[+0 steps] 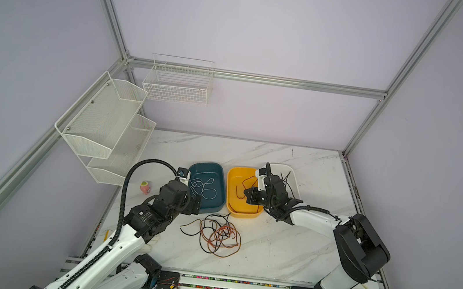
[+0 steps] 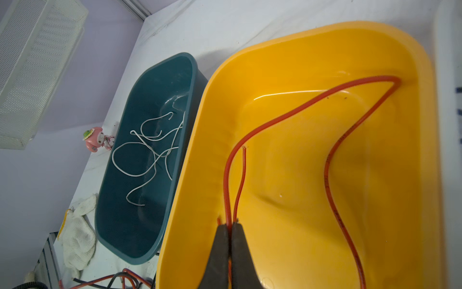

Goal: Untangle the cables
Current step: 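Lower the red cable into the yellow tray and open the right gripper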

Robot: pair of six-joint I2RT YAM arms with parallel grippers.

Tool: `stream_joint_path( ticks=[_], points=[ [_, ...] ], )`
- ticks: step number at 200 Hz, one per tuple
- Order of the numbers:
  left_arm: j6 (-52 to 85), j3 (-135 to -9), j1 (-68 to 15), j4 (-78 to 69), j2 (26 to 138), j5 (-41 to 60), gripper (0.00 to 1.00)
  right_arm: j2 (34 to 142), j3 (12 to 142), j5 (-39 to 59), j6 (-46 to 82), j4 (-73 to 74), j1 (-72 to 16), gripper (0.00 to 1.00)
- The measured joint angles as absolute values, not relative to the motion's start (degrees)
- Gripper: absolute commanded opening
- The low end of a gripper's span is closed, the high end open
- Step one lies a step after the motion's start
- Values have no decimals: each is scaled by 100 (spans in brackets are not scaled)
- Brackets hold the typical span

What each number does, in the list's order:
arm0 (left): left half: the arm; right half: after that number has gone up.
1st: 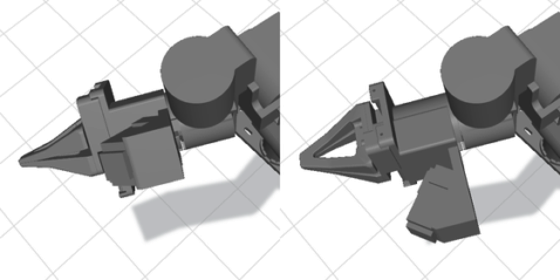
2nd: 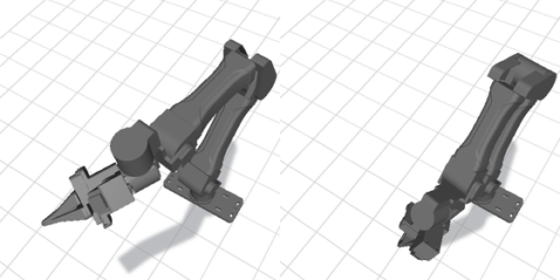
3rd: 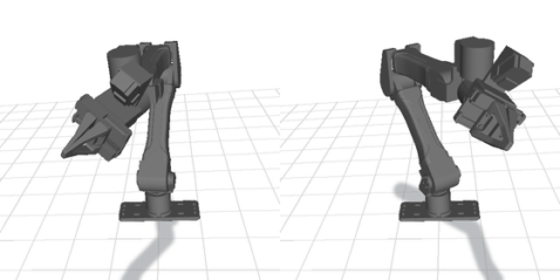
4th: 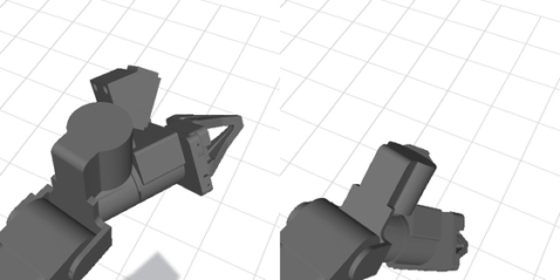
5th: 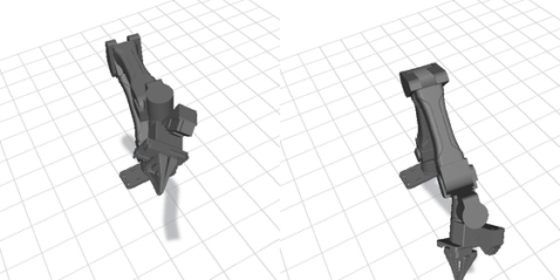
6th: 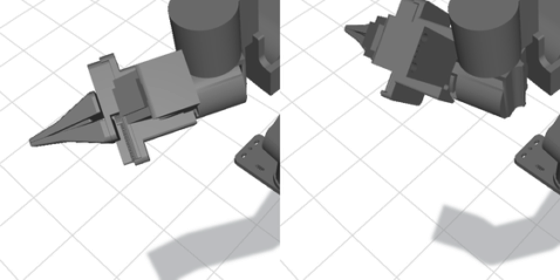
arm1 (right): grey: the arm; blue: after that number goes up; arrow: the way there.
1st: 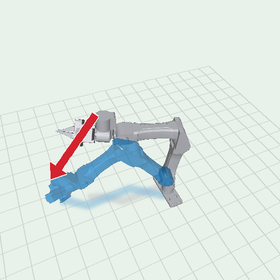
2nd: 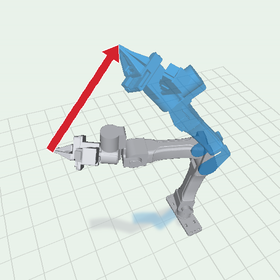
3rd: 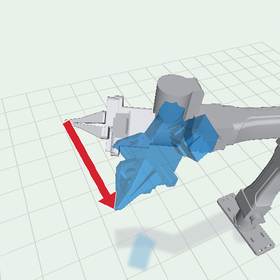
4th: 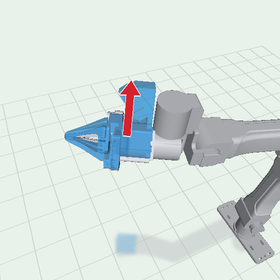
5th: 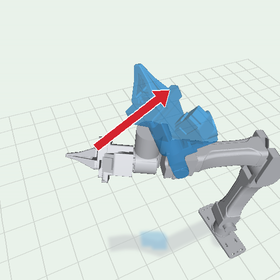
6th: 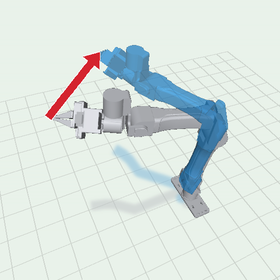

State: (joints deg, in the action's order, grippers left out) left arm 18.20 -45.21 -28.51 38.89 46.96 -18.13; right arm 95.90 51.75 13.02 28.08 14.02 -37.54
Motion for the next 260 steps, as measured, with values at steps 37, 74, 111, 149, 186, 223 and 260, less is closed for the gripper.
stream_joint_path(
  ticks=[37, 74, 111, 149, 186, 223, 260],
  points=[
    [1820, -4521, -2851, 3887, 4716, -1798, 100, 9815, 5352, 1264, 2794, 1291, -3769, 0],
    [1820, -4521, -2851, 3885, 4744, -1774, 100, 10033, 5605, 1125, 2681, 993, -3924, 0],
    [1820, -4521, -2851, 3881, 4777, -1747, 100, 10095, 5830, 836, 2504, 648, -4206, 0],
    [1820, -4521, -2851, 3874, 4779, -1715, 100, 10060, 5916, 615, 2349, 325, -4294, 9],
    [1820, -4521, -2851, 3872, 4790, -1708, 100, 9835, 5994, 443, 2224, 60, -4309, 21],
    [1820, -4521, -2851, 3874, 4814, -1697, 100, 9594, 6106, 377, 2154, -32, -4346, 26],
    [1817, -4521, -2851, 3872, 4816, -1693, 100, 9312, 6141, 366, 2093, -163, -4410, 38]
  ],
)
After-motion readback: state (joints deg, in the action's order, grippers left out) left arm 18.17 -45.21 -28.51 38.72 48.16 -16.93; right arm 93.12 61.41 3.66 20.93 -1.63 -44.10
